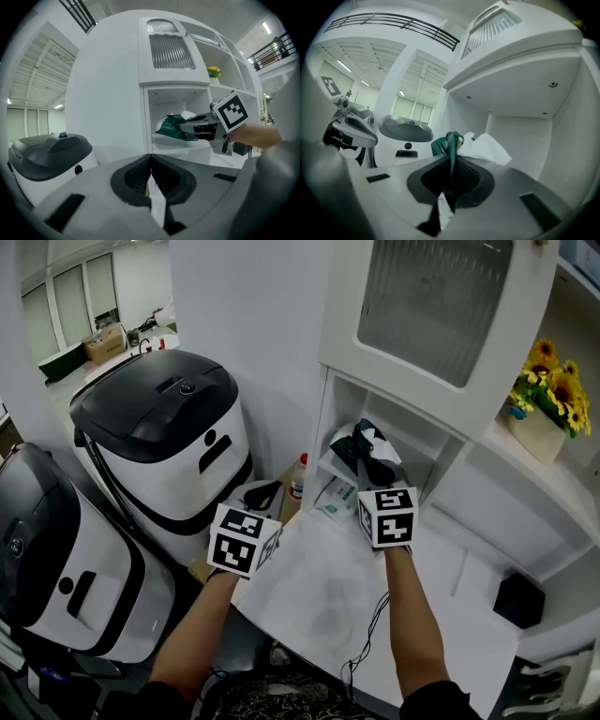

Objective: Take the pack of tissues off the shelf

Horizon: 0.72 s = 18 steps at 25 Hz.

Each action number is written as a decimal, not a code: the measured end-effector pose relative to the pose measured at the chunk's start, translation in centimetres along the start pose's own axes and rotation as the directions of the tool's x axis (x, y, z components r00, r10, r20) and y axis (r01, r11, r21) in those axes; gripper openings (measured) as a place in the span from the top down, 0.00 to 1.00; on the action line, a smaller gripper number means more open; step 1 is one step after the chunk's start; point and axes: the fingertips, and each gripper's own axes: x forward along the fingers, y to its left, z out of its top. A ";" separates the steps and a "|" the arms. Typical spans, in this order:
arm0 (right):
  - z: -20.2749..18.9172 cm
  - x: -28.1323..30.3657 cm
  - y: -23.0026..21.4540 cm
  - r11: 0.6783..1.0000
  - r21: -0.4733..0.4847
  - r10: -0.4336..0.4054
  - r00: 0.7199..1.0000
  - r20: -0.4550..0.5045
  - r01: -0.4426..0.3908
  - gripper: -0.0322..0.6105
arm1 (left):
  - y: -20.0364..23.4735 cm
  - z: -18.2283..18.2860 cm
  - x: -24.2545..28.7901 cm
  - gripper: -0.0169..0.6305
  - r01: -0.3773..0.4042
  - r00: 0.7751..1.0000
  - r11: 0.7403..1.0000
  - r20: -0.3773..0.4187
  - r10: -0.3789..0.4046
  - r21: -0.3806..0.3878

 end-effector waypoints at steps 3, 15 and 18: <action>0.8 -1.3 0.9 1.000 0.001 -0.002 1.000 0.015 0.002 0.92 | 0.1 0.1 -1.5 0.96 -0.010 1.000 1.000 0.011 0.009 0.006; 4.7 -5.9 8.4 0.998 0.000 0.064 0.994 0.091 -0.065 0.92 | 3.0 -0.8 -10.8 0.96 -0.118 0.992 0.993 0.037 0.119 -0.022; 5.4 -6.8 10.7 0.995 0.003 0.096 0.989 0.112 -0.097 0.92 | 3.9 -1.1 -13.2 0.96 -0.153 0.987 0.988 0.039 0.154 -0.025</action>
